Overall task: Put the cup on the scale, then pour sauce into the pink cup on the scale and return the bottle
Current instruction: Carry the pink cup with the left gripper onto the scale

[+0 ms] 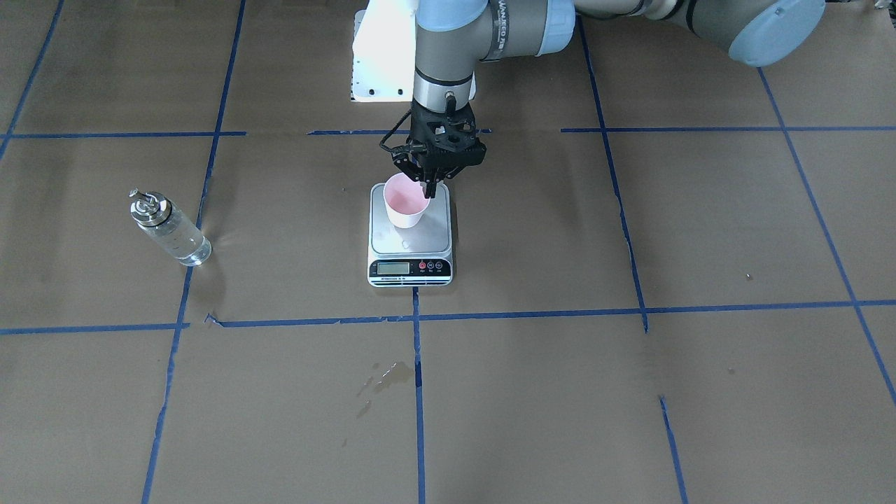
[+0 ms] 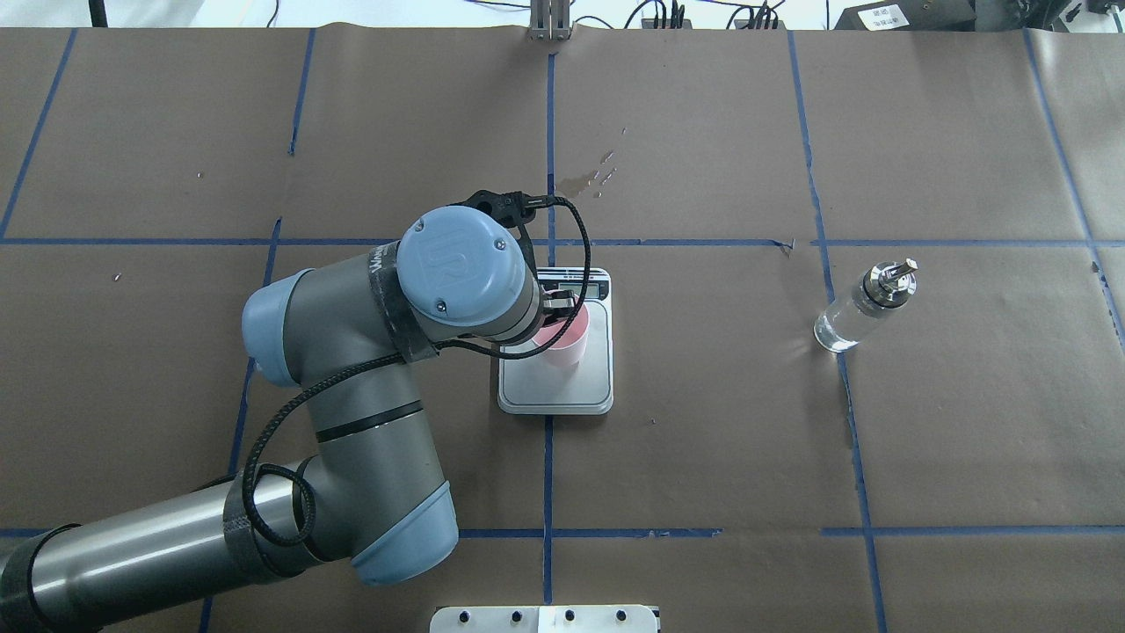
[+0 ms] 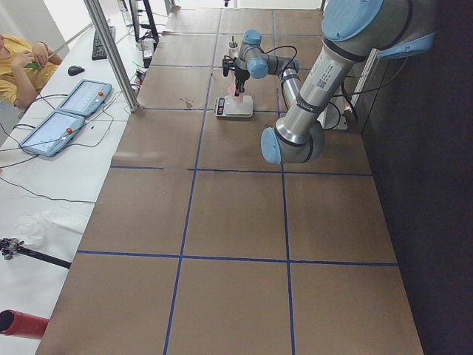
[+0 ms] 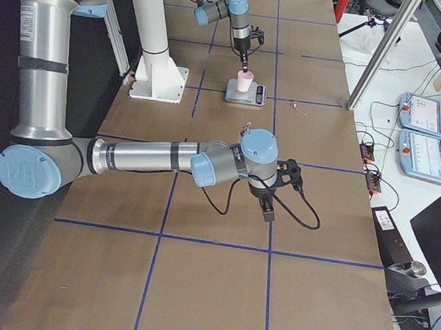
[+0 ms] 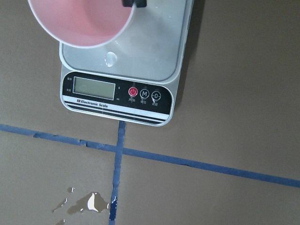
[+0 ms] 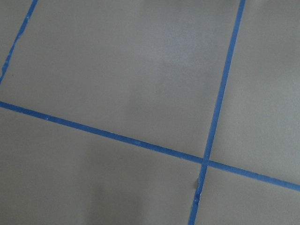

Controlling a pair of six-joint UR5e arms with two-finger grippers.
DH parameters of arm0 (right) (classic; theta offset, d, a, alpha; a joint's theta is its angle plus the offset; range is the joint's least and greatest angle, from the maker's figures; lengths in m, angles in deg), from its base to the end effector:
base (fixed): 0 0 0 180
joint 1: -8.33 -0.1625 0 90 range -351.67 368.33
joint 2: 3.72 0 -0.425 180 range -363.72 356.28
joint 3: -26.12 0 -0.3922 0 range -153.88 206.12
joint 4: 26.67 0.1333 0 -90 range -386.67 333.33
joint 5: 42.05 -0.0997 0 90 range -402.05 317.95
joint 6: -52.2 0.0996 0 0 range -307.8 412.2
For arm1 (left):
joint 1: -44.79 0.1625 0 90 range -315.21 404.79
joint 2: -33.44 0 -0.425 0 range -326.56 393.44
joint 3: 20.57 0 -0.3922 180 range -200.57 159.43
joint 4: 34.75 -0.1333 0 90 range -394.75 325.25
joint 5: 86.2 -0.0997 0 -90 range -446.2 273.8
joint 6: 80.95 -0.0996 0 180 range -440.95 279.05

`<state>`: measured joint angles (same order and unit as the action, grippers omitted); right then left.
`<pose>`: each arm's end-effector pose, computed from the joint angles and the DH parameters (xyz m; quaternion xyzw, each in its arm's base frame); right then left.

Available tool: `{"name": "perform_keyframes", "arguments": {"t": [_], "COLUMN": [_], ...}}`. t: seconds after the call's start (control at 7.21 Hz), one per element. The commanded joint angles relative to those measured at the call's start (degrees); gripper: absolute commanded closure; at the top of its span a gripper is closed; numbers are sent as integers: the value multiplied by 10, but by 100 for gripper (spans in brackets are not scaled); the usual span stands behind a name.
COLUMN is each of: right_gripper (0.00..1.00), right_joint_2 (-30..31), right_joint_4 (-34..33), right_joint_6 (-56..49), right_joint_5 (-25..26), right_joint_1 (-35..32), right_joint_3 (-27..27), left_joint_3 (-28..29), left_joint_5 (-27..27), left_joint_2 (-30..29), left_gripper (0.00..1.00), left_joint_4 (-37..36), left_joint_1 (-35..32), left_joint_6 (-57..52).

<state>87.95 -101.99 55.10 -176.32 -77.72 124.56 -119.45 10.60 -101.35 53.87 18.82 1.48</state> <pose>0.0295 -0.4992 0.5710 0.1500 -0.3798 -0.0785 0.9094 0.5500 -0.4031 0.1298 0.0759 0.4365 -0.1175 0.8888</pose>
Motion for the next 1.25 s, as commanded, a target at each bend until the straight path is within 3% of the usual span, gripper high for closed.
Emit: {"name": "perform_keyframes", "arguments": {"t": [0.0,0.56,0.69,0.97,1.11], "right_gripper": [0,0,0,0,0], "right_joint_2": [1,1,1,1,1], "right_joint_4": [0,0,0,0,0], "right_joint_6": [0,0,0,0,1], "right_joint_5": [0,0,0,1,0], "right_joint_1": [0,-1,-1,0,0], "right_joint_3": [0,1,1,1,1], "left_joint_3": [-3,-5,-6,-18,-32], "left_joint_5": [-3,-3,-4,-3,-2], "left_joint_2": [4,18,18,18,18], "left_gripper": [100,97,78,0,0], "left_joint_4": [-3,-3,-3,-3,-3], "left_joint_1": [0,0,0,0,-2], "left_joint_6": [-1,-1,-2,-15,-25]}}
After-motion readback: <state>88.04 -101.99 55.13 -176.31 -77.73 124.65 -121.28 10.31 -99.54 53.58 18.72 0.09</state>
